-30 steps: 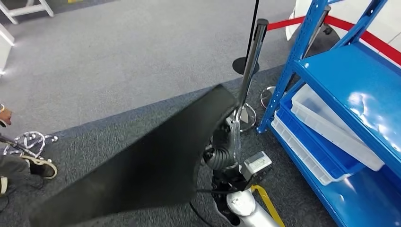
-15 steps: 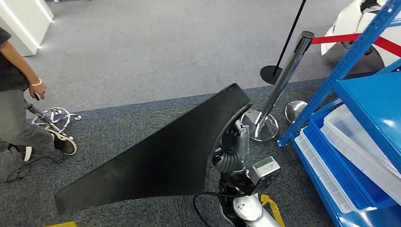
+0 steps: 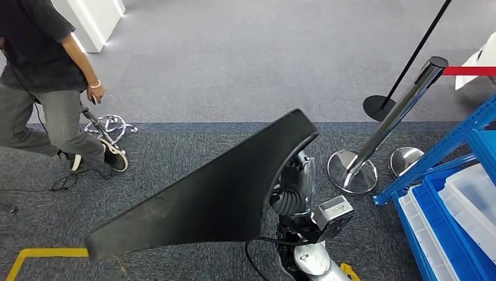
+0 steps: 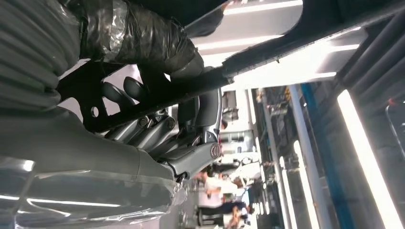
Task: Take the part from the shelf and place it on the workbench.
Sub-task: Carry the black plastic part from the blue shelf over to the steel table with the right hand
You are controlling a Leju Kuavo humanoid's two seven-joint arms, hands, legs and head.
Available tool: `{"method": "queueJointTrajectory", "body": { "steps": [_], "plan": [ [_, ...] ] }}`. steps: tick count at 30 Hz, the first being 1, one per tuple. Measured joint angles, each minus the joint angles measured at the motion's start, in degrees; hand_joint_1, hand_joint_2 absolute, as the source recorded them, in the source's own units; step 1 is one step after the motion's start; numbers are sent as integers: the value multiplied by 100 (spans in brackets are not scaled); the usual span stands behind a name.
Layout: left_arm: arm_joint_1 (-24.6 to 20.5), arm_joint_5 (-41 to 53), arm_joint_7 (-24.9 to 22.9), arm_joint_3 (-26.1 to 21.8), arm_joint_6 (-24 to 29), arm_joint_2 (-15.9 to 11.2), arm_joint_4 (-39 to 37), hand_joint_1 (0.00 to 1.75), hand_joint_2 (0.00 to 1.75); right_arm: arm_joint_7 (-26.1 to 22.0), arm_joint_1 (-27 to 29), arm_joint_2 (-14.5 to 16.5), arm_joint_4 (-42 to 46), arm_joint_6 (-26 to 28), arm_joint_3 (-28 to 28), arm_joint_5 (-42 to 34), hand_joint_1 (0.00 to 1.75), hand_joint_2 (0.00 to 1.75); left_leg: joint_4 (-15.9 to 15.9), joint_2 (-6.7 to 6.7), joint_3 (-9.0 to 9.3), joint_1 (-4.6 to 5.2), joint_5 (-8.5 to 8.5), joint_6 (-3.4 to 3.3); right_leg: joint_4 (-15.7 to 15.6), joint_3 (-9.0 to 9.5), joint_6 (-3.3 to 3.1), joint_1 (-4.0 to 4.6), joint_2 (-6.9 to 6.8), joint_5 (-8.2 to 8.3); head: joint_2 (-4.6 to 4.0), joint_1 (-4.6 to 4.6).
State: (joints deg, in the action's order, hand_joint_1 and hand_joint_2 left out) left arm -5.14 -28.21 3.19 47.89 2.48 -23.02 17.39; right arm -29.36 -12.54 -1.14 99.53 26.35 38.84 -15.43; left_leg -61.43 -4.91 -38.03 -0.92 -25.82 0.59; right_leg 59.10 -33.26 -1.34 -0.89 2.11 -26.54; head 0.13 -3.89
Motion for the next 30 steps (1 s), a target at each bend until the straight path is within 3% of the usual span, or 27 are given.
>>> {"method": "queueJointTrajectory", "body": {
  "steps": [2,4,5,7,9,11,13,15,16,18,19,20,21,22,24,26,28,30],
  "plan": [
    [-33,1,15,1,-1,-3,1,0,175,-3,-3,-1,-1,-19,0,-4,171,175,-642,332,-331,6,-288,39,-28,53,-34,18,-160,-19,0,-25],
    [-42,2,25,3,-2,0,1,0,175,-3,3,-2,-3,-28,0,-8,171,175,-1193,432,-649,-10,-441,62,-24,72,-45,35,-327,-54,0,-27],
    [-36,2,27,4,-2,2,1,0,175,-3,4,-2,-3,-31,0,-11,171,175,-1200,450,-669,-14,-377,62,-21,83,-44,41,-406,-74,0,-28],
    [-24,4,33,5,-2,-4,1,0,175,-3,0,-2,-3,-40,0,-20,171,175,-603,547,-359,-6,-23,36,-17,127,-29,50,-547,-119,0,-28],
    [-39,7,43,6,0,-21,1,0,175,-5,-14,-3,-3,-52,0,-31,171,175,88,741,14,60,202,-29,-23,181,10,73,-668,-169,0,-24],
    [-53,8,50,7,1,-38,1,0,175,-7,-30,-4,-3,-63,0,-42,171,175,309,783,121,126,199,-105,-40,218,67,93,-773,-208,0,-22],
    [-30,8,52,16,1,-60,1,0,175,-8,-37,-6,-3,-66,-1,-56,171,175,346,659,145,118,204,-168,-54,254,133,89,-829,-251,0,-20],
    [-12,8,52,40,3,-83,1,0,175,-10,-42,-11,-3,-67,-2,-68,171,175,398,549,207,89,206,-223,153,191,181,75,-635,-392,0,-8],
    [-20,7,52,56,4,-89,1,0,175,-12,-43,-15,-4,-67,-3,-76,171,175,415,497,234,74,204,-250,412,66,191,65,-487,-521,0,3],
    [-50,0,50,86,9,-90,1,0,175,-19,-28,-24,-11,-79,-4,-107,171,175,411,371,243,83,185,-291,1188,-370,185,66,-292,-816,0,21],
    [-59,-18,48,99,19,-85,1,0,175,-32,-15,-28,-20,-99,-4,-140,171,175,404,296,245,84,175,-298,1473,-562,183,68,-259,-872,0,26],
    [-61,-49,45,110,36,-77,1,0,175,-56,-4,-30,-33,-133,-4,-179,171,175,392,215,249,85,164,-300,1590,-677,181,71,-239,-825,0,29],
    [-58,-91,43,118,57,-67,1,0,175,-89,-2,-30,-49,-182,-4,-218,171,175,374,133,256,82,150,-293,1459,-667,177,68,-222,-658,0,28],
    [-55,-142,42,122,78,-56,1,0,175,-126,-11,-28,-66,-238,-4,-250,171,175,346,53,262,77,129,-278,1133,-554,173,56,-166,-411,0,29],
    [-64,-237,16,124,96,-40,1,0,175,-193,-48,-21,-110,-357,-3,-280,171,175,260,-102,226,68,81,-229,452,-282,165,4,151,-81,0,23],
    [-73,-296,-29,125,84,-32,1,0,175,-237,-79,-5,-166,-443,0,-282,171,175,213,-244,154,43,71,-163,190,-172,142,-10,359,-41,0,25],
    [-44,-315,-61,126,68,-24,2,0,175,-263,-99,32,-222,-471,2,-266,171,175,224,-337,115,5,92,-92,140,-141,79,12,234,-28,0,31],
    [-24,-295,-66,126,60,-11,3,0,175,-292,-118,84,-263,-460,2,-231,171,175,86,-93,43,17,21,-35,71,-77,7,14,71,-12,0,4]
  ]
}}
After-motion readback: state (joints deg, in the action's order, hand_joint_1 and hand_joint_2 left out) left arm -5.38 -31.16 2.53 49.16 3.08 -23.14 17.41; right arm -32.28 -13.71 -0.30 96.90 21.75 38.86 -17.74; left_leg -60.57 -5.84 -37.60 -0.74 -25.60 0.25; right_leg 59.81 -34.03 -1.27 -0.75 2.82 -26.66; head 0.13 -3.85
